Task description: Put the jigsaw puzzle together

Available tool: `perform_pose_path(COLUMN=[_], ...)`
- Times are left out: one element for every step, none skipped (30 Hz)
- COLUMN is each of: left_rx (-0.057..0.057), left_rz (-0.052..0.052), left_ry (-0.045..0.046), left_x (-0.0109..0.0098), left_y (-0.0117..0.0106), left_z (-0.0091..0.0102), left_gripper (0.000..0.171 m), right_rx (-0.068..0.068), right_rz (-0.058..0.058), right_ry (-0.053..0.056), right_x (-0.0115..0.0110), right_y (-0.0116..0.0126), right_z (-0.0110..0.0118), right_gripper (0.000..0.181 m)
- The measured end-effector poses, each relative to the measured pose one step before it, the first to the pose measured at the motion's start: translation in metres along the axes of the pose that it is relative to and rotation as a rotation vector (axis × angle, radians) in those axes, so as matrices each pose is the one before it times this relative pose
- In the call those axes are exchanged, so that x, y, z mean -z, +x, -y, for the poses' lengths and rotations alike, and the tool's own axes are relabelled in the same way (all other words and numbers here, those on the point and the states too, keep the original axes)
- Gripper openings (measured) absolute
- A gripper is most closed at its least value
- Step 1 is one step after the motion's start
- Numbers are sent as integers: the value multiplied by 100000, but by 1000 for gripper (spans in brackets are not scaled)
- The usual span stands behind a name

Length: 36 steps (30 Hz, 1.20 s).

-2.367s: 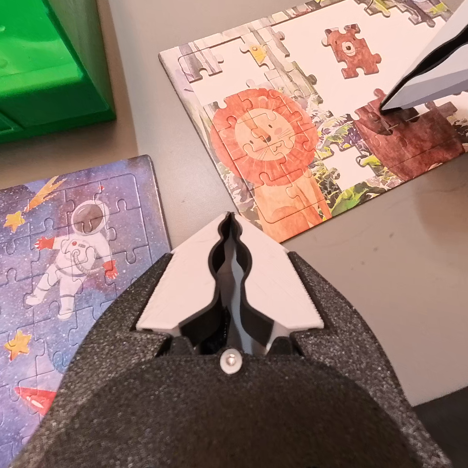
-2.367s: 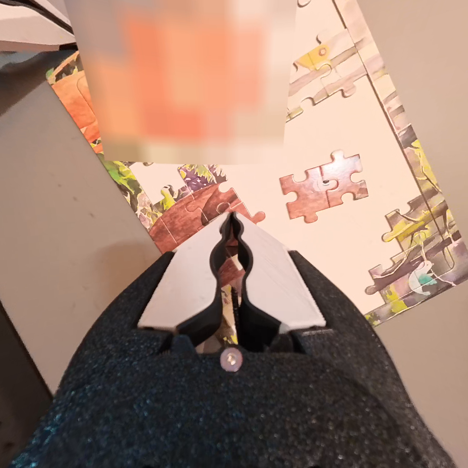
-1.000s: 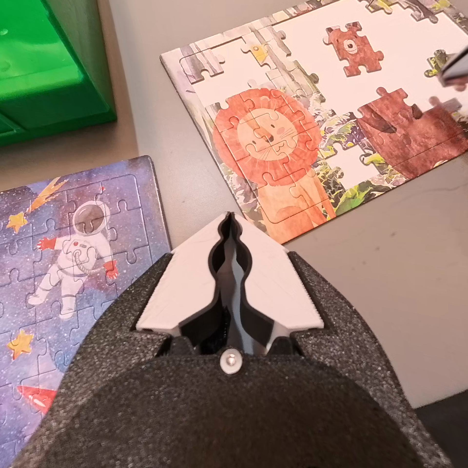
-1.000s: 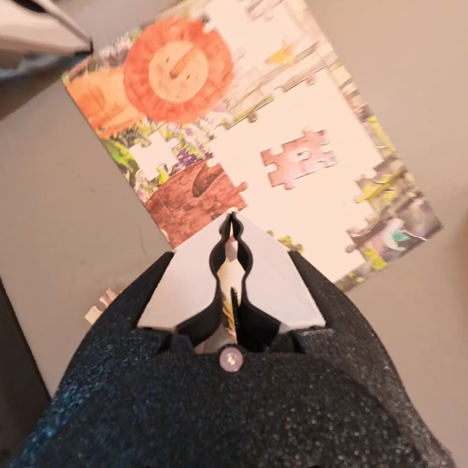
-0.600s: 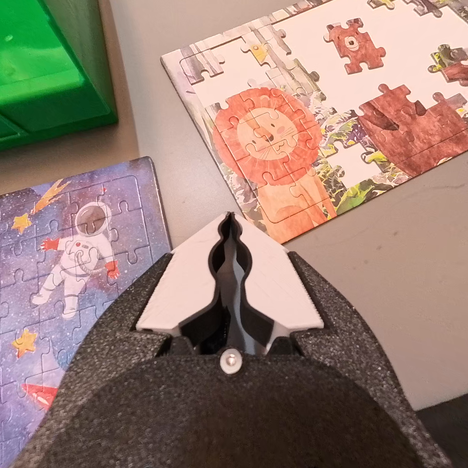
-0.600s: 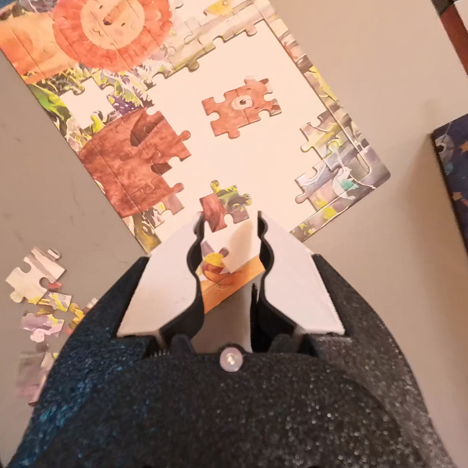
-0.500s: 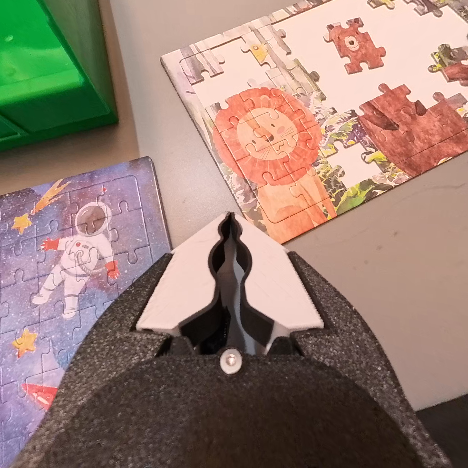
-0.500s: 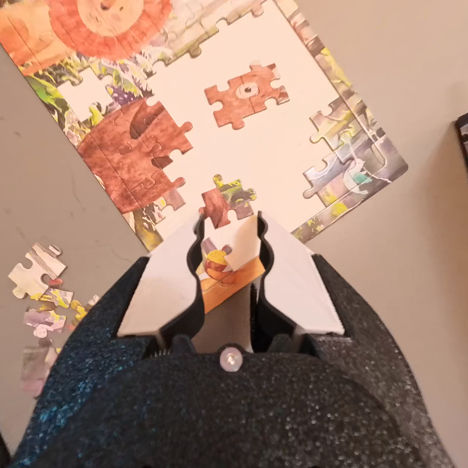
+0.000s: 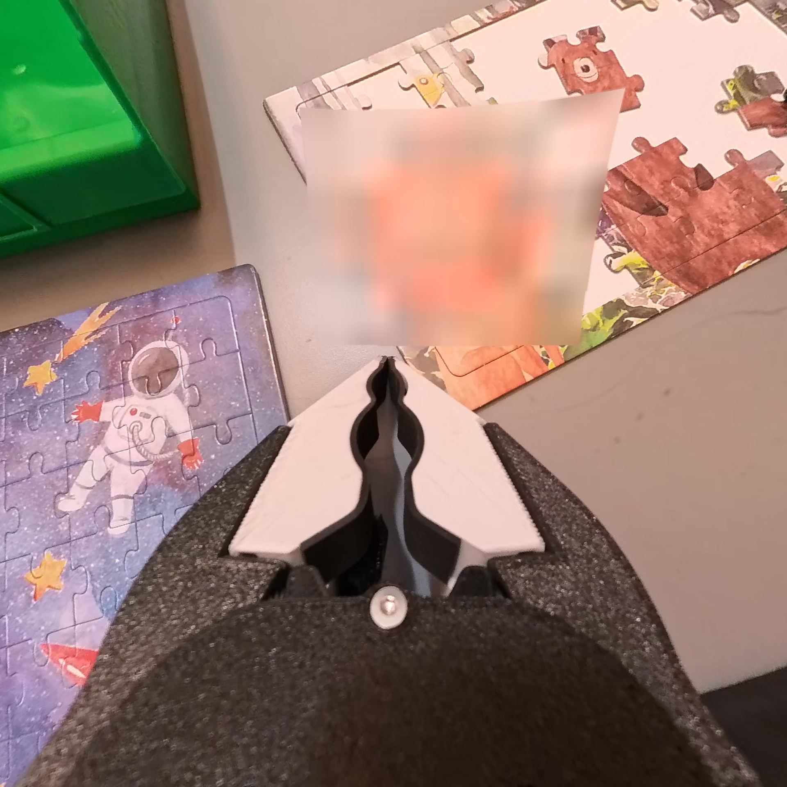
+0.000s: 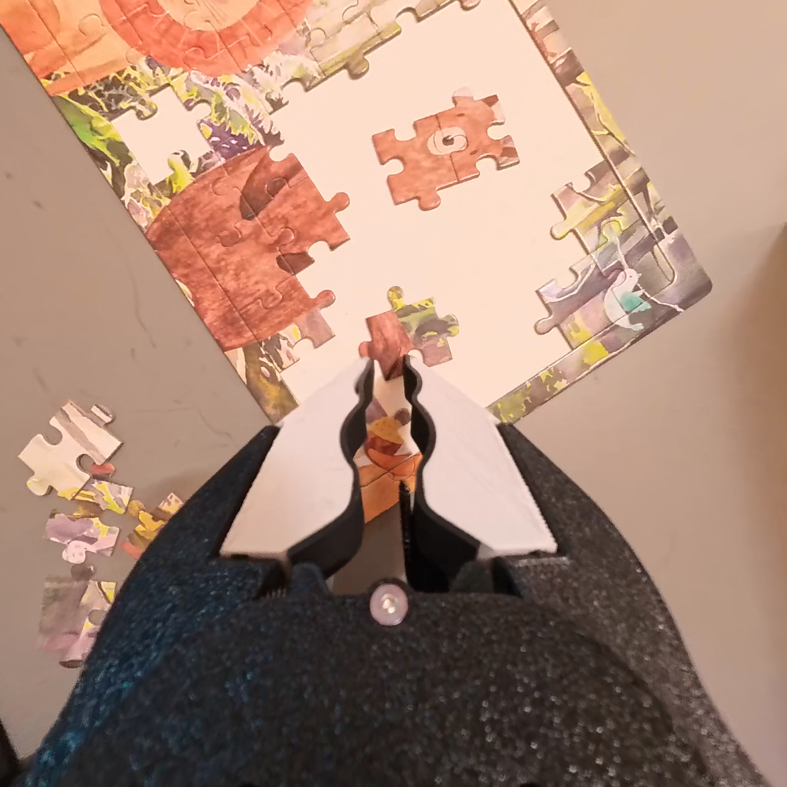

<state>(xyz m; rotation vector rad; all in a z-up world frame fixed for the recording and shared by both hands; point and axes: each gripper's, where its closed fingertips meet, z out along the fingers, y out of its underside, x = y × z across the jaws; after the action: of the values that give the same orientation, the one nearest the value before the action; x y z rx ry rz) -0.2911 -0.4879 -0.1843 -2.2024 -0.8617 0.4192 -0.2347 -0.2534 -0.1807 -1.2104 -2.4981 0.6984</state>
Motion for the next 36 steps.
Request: perform_pose_path(left_rx=[-27,13,30,32,23,13,-3,-9,34,80,79,60,35,48,73,57,26,-22,-65,-60,-9,34,39,25,12,4,-2,-12,-9,7,14,9,-4,-9,-16,-31], left_rz=[24,-8,-26,-27,-15,-8,4,8,-30,-70,-72,-56,-36,-48,-66,-52,-12,28,61,52,9,-23,-30,-21,-7,3,3,10,10,-4,-12,-6,1,9,28,29], left_ry=[-1,-2,-1,-1,-2,-2,-2,-4,2,4,1,0,-1,-1,2,0,-12,2,8,-4,-3,-3,-2,-2,-1,0,-3,0,-1,1,2,-2,-1,1,0,-3], left_x=[5,-5,0,5,7,0,0,5,0,7,5,2,0,5,0,12,1,0,6,0,0,0,7,0,0,5,7,0,5,0,7,0,0,0,0,0], left_y=[2,9,6,-1,3,2,13,5,7,1,9,4,7,3,14,4,4,9,1,3,12,6,7,5,2,7,-1,12,5,1,2,1,14,-2,-5,8], left_z=[-5,5,0,-5,7,0,0,-5,0,7,-5,12,0,-5,0,2,-2,1,9,0,0,0,7,0,0,-5,7,0,-5,0,7,0,0,0,0,0], left_gripper=[0,0,0,0,0,0,0,0,0,0,0,0,0,0,0,0,0,0,0,0,0,0,0,0,0,0,0,0,0,0,0,0,0,0,0,0], right_rx=[-761,-688,-958,-1541,-1794,-1712,-746,-370,-684,-978,-994,-803,-111,466,600,538,67,-510,-793,-285,366,749,817,577,271,522,570,143,-632,-1134,-824,-92,438,639,318,278], right_rz=[-1952,-1536,-1113,-1152,-390,-347,-53,-1010,-1746,257,1293,1427,1310,237,77,-217,390,1711,1672,501,254,1036,11,-1104,-858,-1428,-2337,-1130,451,981,1342,2149,833,-674,-215,2019], right_ry=[-262,-110,-111,208,169,537,197,-275,-53,208,35,-88,-535,-522,-375,611,846,488,520,508,484,348,458,740,350,152,264,-687,-1198,-13,1031,196,25,-163,-190,368], right_x=[23,-11,-55,-100,-118,-21,90,167,202,141,40,-54,-128,-183,-197,-112,-62,-122,-176,-156,-101,-81,-53,-19,6,31,60,24,-70,-81,0,-26,-63,-88,-50,31], right_y=[337,287,238,284,190,184,120,255,391,95,-95,-175,-208,-99,-113,-71,-129,-305,-311,-156,-161,-303,-131,90,127,272,430,284,75,-45,-166,-372,-226,2,-77,-408], right_z=[7,42,49,99,103,133,18,-113,-129,-88,-74,-68,-92,-79,-13,182,257,227,235,251,234,196,193,178,94,51,-17,-205,-292,-104,93,51,54,29,45,130], right_gripper=[4,0,0,0,0,1,4,8,9,9,9,10,10,10,9,9,9,12,15,18,19,19,19,20,20,20,20,20,20,19,19,19,19,19,18,17])
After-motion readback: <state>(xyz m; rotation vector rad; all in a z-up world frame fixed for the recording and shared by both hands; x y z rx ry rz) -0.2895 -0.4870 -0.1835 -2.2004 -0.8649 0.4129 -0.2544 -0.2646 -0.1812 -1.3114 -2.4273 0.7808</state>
